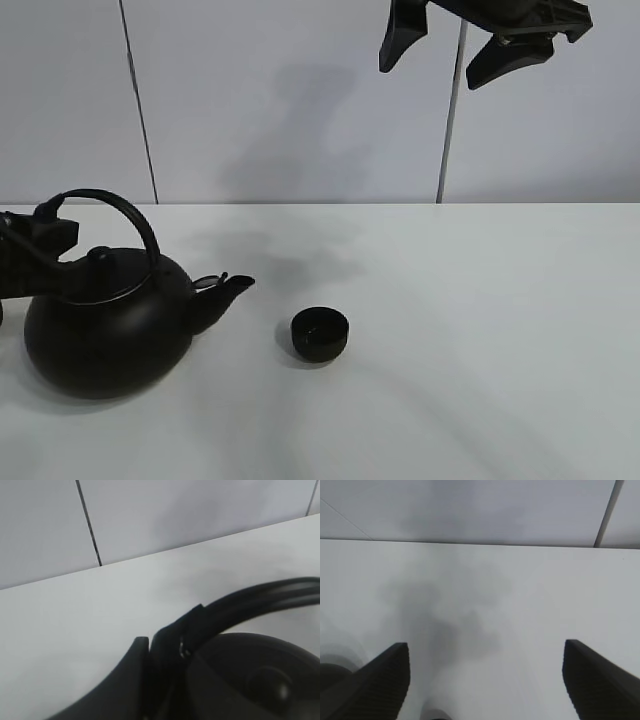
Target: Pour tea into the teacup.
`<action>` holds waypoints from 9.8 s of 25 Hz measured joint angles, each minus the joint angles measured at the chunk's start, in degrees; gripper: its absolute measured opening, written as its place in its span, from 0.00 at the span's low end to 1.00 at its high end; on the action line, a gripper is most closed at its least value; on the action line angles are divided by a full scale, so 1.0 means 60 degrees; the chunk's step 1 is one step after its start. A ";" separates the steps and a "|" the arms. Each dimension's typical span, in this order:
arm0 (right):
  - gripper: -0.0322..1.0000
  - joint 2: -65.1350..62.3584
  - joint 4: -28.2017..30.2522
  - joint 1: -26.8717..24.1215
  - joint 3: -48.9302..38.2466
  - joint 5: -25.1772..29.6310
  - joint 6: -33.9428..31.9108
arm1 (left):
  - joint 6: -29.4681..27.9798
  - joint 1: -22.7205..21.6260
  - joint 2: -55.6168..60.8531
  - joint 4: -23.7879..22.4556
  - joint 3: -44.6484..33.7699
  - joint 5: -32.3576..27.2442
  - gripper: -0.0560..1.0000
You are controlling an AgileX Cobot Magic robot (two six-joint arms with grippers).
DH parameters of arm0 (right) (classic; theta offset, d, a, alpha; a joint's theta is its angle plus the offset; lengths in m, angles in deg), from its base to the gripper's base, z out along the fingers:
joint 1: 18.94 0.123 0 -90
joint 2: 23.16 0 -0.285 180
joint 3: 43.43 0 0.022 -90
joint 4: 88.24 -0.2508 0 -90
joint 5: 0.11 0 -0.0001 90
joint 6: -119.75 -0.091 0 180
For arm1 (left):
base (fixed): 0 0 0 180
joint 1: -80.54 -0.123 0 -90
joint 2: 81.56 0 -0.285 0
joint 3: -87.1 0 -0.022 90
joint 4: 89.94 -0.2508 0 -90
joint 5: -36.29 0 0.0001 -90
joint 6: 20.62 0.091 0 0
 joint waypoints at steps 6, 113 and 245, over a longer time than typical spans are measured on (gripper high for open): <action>0.59 0.0000 0.0000 0.0000 0.0000 0.0000 0.0000 | 0.0019 -0.0029 0.0000 0.0041 0.0000 0.0000 0.16; 0.59 0.0000 0.0000 0.0000 0.0000 0.0000 0.0000 | 0.3052 0.1109 0.0012 -0.1603 0.4303 -0.5194 0.15; 0.59 0.0000 0.0000 0.0000 -0.0008 -0.0010 0.0000 | -0.0485 0.1187 0.1339 -0.0067 -0.1304 0.0325 0.50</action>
